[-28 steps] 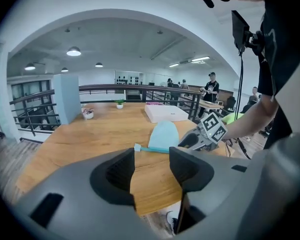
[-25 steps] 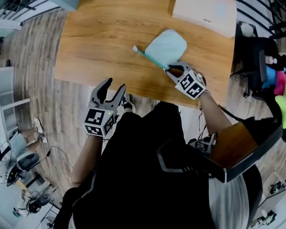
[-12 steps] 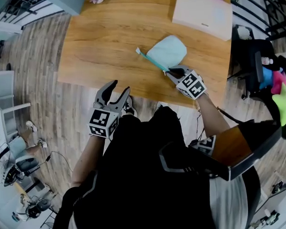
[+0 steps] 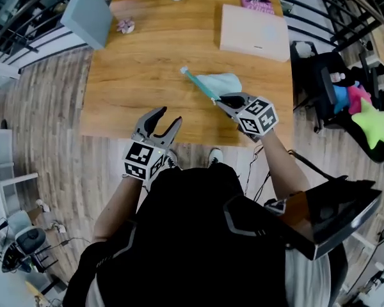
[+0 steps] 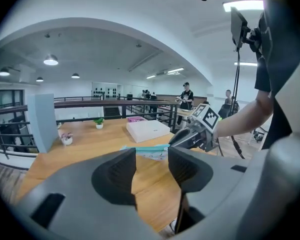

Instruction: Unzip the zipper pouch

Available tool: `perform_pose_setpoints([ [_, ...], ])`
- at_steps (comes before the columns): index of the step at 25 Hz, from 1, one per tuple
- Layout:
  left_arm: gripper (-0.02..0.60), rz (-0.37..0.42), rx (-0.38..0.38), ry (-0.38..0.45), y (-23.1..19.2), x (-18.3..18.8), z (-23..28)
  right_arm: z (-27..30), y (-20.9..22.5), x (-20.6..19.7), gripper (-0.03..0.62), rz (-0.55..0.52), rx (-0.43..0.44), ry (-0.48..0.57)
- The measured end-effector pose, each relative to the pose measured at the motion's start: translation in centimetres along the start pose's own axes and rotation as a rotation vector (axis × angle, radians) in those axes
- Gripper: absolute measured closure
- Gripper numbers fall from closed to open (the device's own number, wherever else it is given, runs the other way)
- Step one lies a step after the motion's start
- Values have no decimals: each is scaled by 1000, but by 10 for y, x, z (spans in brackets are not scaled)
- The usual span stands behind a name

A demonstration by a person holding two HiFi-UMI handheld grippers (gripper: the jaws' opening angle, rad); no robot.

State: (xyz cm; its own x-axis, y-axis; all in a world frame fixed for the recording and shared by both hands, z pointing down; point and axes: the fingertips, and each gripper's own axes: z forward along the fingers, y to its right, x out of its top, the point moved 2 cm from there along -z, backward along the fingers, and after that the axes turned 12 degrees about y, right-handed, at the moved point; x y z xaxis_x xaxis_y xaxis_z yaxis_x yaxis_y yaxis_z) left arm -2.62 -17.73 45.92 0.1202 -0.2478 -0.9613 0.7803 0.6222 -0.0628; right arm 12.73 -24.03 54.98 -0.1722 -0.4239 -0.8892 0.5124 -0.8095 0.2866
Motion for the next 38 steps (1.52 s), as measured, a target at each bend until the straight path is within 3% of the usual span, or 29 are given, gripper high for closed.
perform_pose_setpoints([
  [6, 374, 97, -153, 36, 10, 13, 15, -8, -29, 29, 542, 58, -52, 33],
  [10, 374, 163, -191, 92, 11, 39, 25, -11, -47, 58, 542, 128, -72, 83],
  [14, 374, 236, -274, 96, 24, 42, 29, -14, -66, 87, 542, 173, -69, 129],
  [17, 374, 295, -289, 113, 26, 49, 32, -17, -77, 106, 542, 203, -62, 163],
  [25, 398, 571, -357, 168, 35, 74, 33, -20, -93, 128, 542, 235, -66, 176],
  [33, 463, 547, -462, 127, 38, 72, 31, -20, -98, 128, 543, 206, -37, 134],
  [35, 473, 502, -477, 124, 39, 71, 28, -21, -99, 125, 543, 213, -30, 127],
  [38, 521, 370, -498, 144, 35, 77, 24, -21, -100, 124, 543, 213, -15, 128],
])
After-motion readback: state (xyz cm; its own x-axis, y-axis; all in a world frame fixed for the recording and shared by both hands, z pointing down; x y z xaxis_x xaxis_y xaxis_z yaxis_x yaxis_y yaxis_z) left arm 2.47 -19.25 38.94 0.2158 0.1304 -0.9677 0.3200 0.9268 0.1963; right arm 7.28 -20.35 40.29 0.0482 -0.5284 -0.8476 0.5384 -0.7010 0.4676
